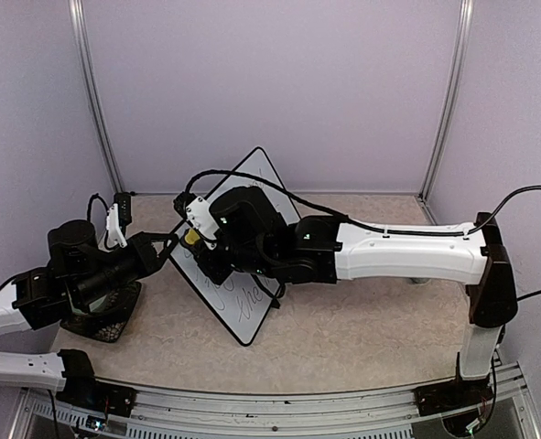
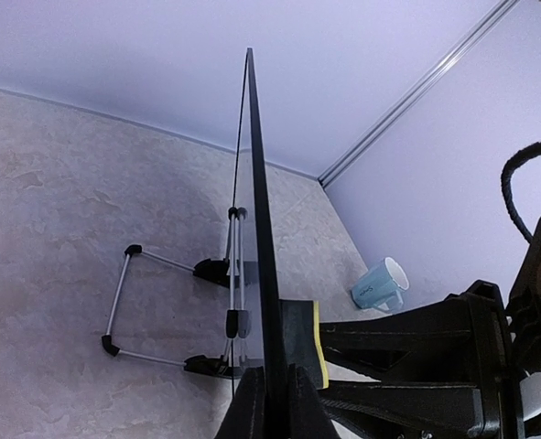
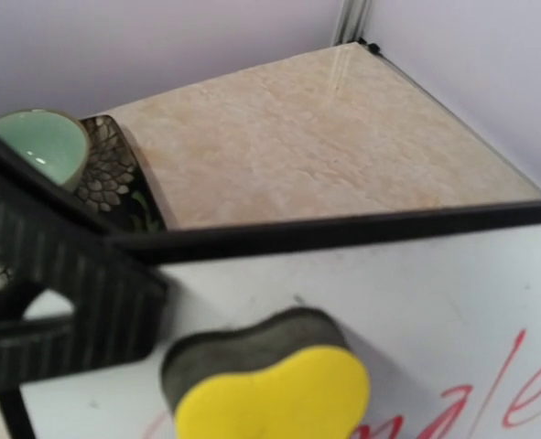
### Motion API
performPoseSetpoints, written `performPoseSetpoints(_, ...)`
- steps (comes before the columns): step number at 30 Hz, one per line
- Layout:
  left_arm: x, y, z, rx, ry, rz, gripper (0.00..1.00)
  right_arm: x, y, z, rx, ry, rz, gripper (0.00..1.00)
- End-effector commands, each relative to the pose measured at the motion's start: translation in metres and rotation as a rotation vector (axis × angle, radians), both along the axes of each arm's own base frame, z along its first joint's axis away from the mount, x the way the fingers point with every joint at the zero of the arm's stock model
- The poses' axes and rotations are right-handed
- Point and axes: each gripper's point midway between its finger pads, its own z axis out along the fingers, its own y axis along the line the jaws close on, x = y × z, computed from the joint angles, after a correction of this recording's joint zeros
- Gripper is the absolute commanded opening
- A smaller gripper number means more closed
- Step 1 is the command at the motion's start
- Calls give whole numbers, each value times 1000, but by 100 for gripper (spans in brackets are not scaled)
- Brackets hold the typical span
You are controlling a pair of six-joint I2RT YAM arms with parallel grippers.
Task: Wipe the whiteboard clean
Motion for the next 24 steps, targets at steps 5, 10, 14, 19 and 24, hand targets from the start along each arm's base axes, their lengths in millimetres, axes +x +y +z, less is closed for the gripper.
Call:
performPoseSetpoints(5, -3, -4, 21, -96, -39, -20, 0, -7, 0, -21, -113, 2, 3, 0)
performPoseSetpoints(10, -2, -5, 18, -87, -45, -22, 0, -14, -10, -39, -159, 47, 9, 0)
performPoseSetpoints(14, -2, -8, 16, -85, -47, -24, 0, -18, -18, -52, -187, 68, 15, 0)
performPoseSetpoints(19, -2, -11, 15, -82, -50, -31, 0, -25, -22, -62, -204, 93, 31, 0)
performPoseSetpoints(24, -2, -12, 16, -80, -54, -33, 0, -28, -24, -60, -194, 93, 34, 0)
